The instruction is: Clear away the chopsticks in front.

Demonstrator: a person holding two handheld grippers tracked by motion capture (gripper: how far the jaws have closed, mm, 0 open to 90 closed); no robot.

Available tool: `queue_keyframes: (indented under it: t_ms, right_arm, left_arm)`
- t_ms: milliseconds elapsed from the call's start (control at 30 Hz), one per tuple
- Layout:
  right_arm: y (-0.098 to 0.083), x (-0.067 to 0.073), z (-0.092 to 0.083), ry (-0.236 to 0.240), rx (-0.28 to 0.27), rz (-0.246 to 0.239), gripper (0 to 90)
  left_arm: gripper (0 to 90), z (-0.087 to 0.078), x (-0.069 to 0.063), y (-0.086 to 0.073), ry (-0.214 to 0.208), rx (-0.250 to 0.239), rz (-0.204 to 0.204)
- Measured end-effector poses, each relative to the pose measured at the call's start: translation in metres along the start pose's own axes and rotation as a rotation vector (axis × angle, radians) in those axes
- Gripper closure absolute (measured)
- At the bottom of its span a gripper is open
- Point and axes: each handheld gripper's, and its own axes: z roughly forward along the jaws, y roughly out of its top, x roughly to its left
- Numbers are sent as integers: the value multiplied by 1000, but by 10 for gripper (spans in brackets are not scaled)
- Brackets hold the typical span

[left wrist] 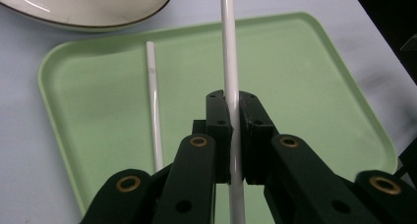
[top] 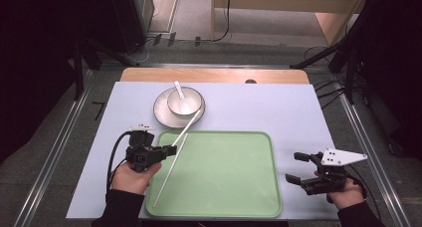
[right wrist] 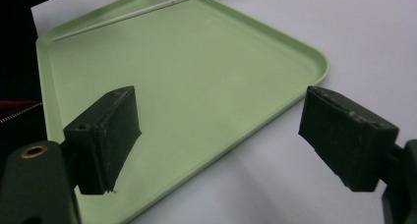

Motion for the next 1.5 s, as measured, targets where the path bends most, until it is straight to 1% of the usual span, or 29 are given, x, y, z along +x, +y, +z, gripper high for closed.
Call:
queue_keyframes:
  t_ms: [67, 100, 167, 300, 367, 400, 533, 600, 633, 667, 733, 800, 867, 967, 1033, 1133, 1233, 1333, 1400, 1500]
  right_arm:
    - [0, 0, 0, 1, 0, 0, 162]
    - [0, 0, 0, 2, 1, 0, 162]
    - [0, 0, 1, 2, 2, 3, 161]
    - [0, 0, 1, 4, -1, -1, 162]
    - [1, 0, 1, 4, 0, 0, 162]
    - [1, 0, 1, 5, 1, 1, 162]
    - [1, 0, 2, 7, 2, -1, 162]
    - [1, 0, 2, 6, 4, -2, 162]
    - [1, 0, 2, 6, 5, -2, 162]
    - [1, 0, 3, 6, 4, 0, 162]
    - [1, 0, 3, 7, 6, 1, 162]
    - [1, 0, 3, 7, 5, -1, 162]
    - [1, 0, 3, 7, 5, 0, 162]
    - [1, 0, 3, 8, 5, -1, 162]
    - [1, 0, 3, 8, 5, -1, 162]
    - [1, 0, 2, 7, 4, -3, 162]
    - [1, 0, 2, 7, 5, -3, 162]
    - [1, -1, 2, 7, 3, -5, 162]
    - [1, -1, 2, 6, 5, -2, 161]
    - [1, 0, 3, 9, 6, -3, 162]
  left_arm:
    - [855, 1, -1, -5, -9, 7, -7]
    - [856, 2, -2, -8, -12, 14, -3]
    - [855, 5, -4, -13, -9, 28, -5]
    - [855, 16, 3, -24, 3, 82, -18]
    - [856, 22, 7, -29, -5, 109, -44]
    - [855, 27, 9, -31, 1, 125, -47]
    - [854, 34, 13, -32, 8, 142, -57]
    - [854, 37, 14, -32, 20, 148, -63]
    - [854, 39, 16, -32, 22, 161, -60]
    - [854, 41, 17, -33, 30, 166, -67]
    - [854, 44, 19, -34, 45, 191, -65]
    - [853, 46, 21, -35, 54, 196, -71]
    - [852, 49, 22, -35, 72, 207, -67]
    - [844, 52, 23, -36, 111, 239, -62]
    - [840, 52, 24, -37, 119, 242, -67]
    - [837, 50, 27, -37, 118, 239, -78]
    - [833, 47, 30, -37, 130, 239, -84]
    - [831, 46, 32, -38, 126, 241, -96]
    - [819, 46, 31, -38, 130, 236, -93]
    - [783, 45, 30, -39, 121, 243, -85]
